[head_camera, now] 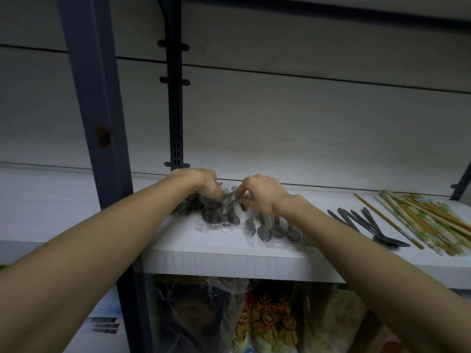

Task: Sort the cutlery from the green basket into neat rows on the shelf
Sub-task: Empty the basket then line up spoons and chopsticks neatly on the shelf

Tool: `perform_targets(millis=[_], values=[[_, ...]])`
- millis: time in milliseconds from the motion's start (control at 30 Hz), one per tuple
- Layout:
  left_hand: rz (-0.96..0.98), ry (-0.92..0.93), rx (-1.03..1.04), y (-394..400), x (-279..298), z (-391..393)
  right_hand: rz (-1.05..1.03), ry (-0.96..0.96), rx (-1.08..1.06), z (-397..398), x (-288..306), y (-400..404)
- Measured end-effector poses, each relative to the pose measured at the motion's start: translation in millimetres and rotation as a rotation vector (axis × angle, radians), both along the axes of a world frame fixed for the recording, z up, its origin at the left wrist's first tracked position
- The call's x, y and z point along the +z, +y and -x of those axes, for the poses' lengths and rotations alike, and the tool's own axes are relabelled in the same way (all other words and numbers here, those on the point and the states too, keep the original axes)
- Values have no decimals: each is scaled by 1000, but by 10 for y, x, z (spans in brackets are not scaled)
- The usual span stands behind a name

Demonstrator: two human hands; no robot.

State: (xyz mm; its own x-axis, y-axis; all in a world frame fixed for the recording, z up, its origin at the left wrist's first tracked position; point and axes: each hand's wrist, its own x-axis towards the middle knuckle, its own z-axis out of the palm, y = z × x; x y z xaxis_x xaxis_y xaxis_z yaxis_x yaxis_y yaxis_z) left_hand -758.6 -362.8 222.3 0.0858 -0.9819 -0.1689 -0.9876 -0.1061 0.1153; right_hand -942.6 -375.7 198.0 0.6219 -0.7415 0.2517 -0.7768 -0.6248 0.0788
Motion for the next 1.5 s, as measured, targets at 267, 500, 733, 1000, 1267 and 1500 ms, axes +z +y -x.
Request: perform_targets(millis=[267, 500, 733, 1000, 1267, 1500], values=[[59, 33, -15, -16, -11, 48, 296, -70, 102, 505, 202, -69], [171, 2, -38, -68, 2, 149, -61, -232, -114, 765, 292, -20], [105, 223, -50, -148, 115, 345, -581, -586, -241, 994, 308, 67], [-251, 463, -152, 7, 228, 700, -619, -416, -350, 1147, 315, 44], [96, 230, -29, -93, 223, 366, -302, -210, -263, 869, 467, -41], [81, 52, 80, -33, 3, 55, -352, -150, -216, 101, 113, -197]])
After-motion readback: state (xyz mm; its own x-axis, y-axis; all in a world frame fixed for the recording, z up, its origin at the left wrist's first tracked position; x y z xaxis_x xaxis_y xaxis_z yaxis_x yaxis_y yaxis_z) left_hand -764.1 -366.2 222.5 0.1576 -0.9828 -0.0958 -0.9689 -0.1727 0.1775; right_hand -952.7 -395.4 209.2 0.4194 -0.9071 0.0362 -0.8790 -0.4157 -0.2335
